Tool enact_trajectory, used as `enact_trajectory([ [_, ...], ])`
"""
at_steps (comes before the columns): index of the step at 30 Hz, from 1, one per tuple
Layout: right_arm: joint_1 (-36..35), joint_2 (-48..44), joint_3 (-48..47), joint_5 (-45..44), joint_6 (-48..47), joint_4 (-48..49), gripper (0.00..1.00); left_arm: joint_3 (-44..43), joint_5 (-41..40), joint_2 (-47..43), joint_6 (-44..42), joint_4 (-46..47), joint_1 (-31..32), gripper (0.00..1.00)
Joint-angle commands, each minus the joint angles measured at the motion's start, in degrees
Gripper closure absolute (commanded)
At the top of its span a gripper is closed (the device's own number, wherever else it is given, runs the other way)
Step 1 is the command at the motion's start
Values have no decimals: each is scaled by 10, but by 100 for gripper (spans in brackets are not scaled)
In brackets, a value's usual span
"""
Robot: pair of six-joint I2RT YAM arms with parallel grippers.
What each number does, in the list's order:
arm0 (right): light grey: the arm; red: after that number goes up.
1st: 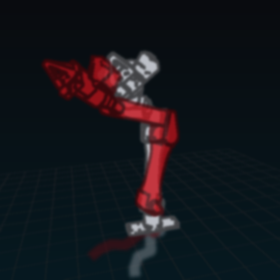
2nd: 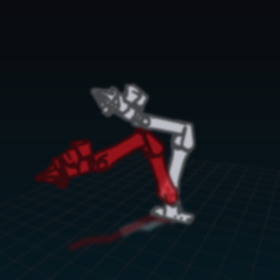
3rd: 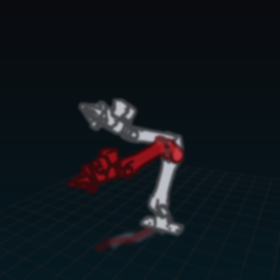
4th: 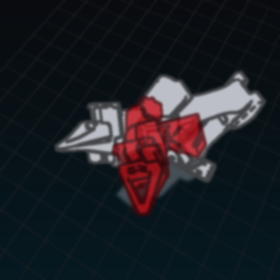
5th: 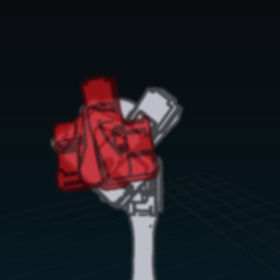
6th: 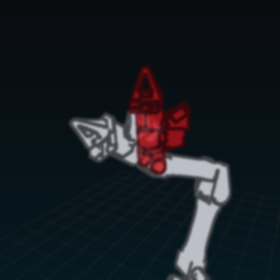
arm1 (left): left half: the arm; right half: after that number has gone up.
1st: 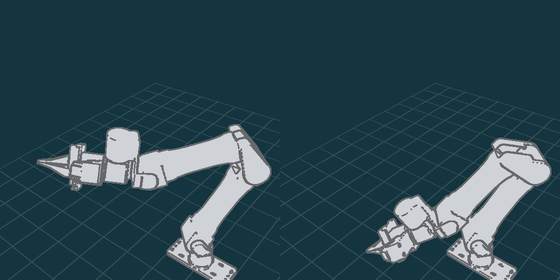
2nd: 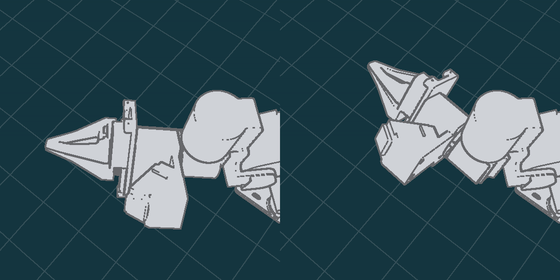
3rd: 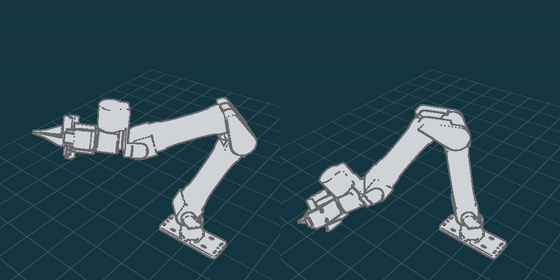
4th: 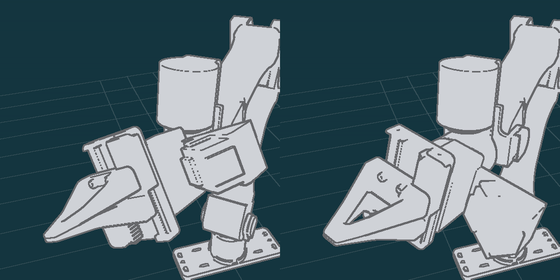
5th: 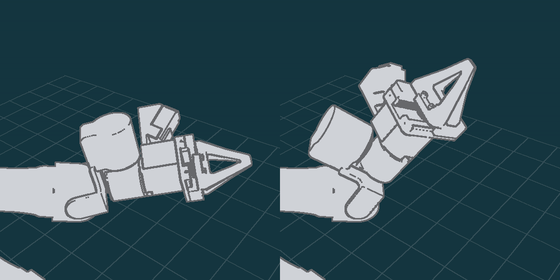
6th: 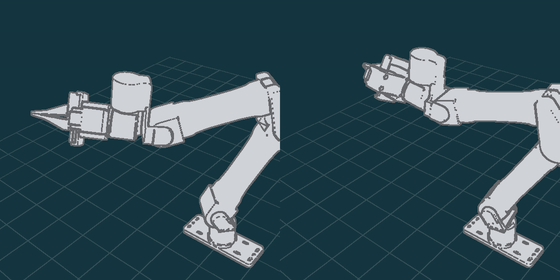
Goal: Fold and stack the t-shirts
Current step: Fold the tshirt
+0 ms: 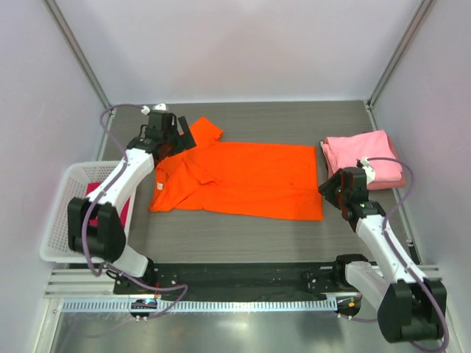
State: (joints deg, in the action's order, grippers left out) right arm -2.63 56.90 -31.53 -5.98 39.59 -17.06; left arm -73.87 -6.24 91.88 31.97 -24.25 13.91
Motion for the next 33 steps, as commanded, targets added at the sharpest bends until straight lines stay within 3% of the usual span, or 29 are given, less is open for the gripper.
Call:
enact_trajectory([
  [1, -3, -84, 41, -9, 17, -51, 50, 39, -53, -101, 25, -21, 2, 7],
  [4, -4, -119, 74, 1, 52, -83, 52, 93, -66, -163, 46, -37, 2, 0],
  [10, -4, -140, 105, 24, 80, -107, 48, 174, -105, -243, 112, -40, -5, 1],
  [20, -4, -83, 141, 43, 99, -46, 51, 207, -88, -241, 163, -98, -5, 0],
  [23, -4, -62, 141, 30, 98, -27, 65, 235, -74, -256, 176, -80, -5, 0],
  [25, -4, -41, 141, 15, 91, -10, 80, 247, -63, -267, 178, -74, -5, 1],
  [26, -4, -34, 140, 5, 86, -3, 94, 252, -60, -267, 173, -74, -5, 0],
  [27, -3, -23, 132, -10, 85, -5, 99, 253, -56, -267, 170, -77, -4, 0],
  [33, 7, -14, 90, -102, 74, -24, 99, 296, -50, -282, 175, -78, -4, 2],
])
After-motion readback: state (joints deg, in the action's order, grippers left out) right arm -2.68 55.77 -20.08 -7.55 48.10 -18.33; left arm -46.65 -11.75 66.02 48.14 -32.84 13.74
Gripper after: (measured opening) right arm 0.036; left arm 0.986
